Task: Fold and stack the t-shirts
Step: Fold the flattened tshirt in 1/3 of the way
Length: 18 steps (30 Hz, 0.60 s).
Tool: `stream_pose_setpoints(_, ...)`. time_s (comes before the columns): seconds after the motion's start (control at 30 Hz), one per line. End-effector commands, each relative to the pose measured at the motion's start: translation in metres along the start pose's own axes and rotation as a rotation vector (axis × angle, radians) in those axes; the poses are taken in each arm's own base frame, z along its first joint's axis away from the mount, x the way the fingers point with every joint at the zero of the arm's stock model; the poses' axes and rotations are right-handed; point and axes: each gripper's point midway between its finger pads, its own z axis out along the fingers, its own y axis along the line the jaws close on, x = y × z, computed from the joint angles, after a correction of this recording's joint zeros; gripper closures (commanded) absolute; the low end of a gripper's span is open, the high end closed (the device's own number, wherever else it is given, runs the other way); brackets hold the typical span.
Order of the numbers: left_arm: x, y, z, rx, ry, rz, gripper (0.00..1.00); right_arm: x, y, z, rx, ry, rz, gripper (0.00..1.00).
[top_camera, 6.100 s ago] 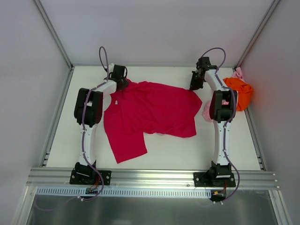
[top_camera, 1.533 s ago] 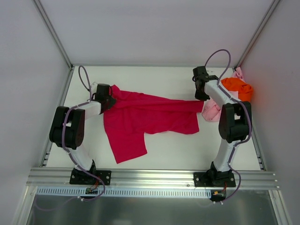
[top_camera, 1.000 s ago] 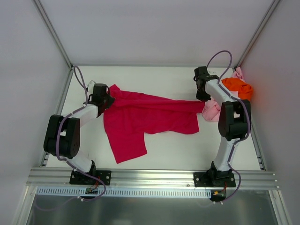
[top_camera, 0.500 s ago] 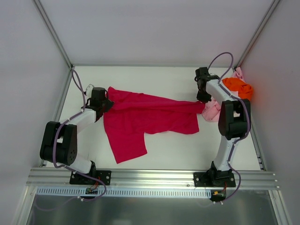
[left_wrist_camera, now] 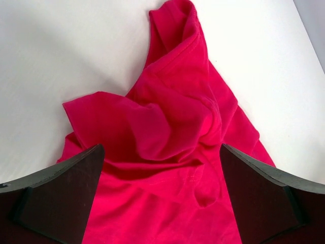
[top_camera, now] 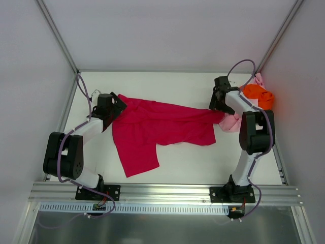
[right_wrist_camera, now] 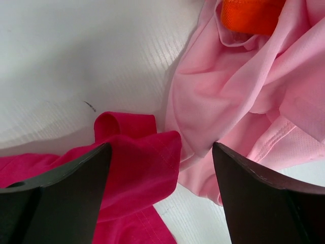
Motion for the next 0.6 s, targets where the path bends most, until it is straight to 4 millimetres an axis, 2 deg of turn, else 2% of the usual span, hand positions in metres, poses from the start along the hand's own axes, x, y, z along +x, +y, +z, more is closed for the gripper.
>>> stream_pose_setpoints(0.0, -0.009, -0.019, 0.004, 0.065, -0.010, 0.021, 0.01, -0.030, 0.002, -0.028, -0.080, -0.123, 0.063, 0.15)
stream_pose_setpoints(0.03, -0.010, -0.028, 0.005, 0.089, 0.003, 0.024, 0.01, -0.034, 0.005, -0.032, -0.100, -0.148, 0.067, 0.15)
stream_pose_setpoints(0.17, -0.001, -0.038, 0.012, 0.113, 0.020, 0.045, 0.03, -0.041, 0.005, -0.051, -0.148, -0.214, 0.088, 0.16)
stream_pose_setpoints(0.2, -0.006, -0.045, 0.013, 0.127, 0.007, 0.062, 0.05, -0.047, 0.005, -0.061, -0.163, -0.246, 0.094, 0.17)
stream_pose_setpoints(0.23, -0.007, -0.052, 0.013, 0.147, 0.011, 0.075, 0.24, -0.047, 0.008, -0.066, -0.172, -0.261, 0.079, 0.17)
stream_pose_setpoints(0.33, -0.006, -0.060, 0.017, 0.149, 0.021, 0.106, 0.44, -0.051, 0.009, -0.079, -0.174, -0.299, 0.060, 0.18)
stream_pose_setpoints(0.37, -0.003, -0.062, 0.018, 0.160, 0.035, 0.111, 0.57, -0.052, 0.009, -0.082, -0.178, -0.305, 0.057, 0.18)
stream_pose_setpoints(0.43, 0.004, -0.068, 0.015, 0.179, 0.037, 0.134, 0.58, -0.055, 0.011, -0.088, -0.189, -0.320, 0.054, 0.18)
stream_pose_setpoints(0.5, 0.005, -0.074, 0.012, 0.184, 0.027, 0.176, 0.50, -0.054, 0.015, -0.092, -0.200, -0.324, 0.042, 0.19)
stream_pose_setpoints(0.53, 0.009, -0.080, 0.009, 0.196, 0.028, 0.197, 0.50, -0.055, 0.016, -0.093, -0.200, -0.328, 0.040, 0.19)
stream_pose_setpoints(0.57, 0.010, -0.078, 0.009, 0.176, 0.025, 0.217, 0.51, -0.055, 0.015, -0.095, -0.200, -0.335, 0.039, 0.19)
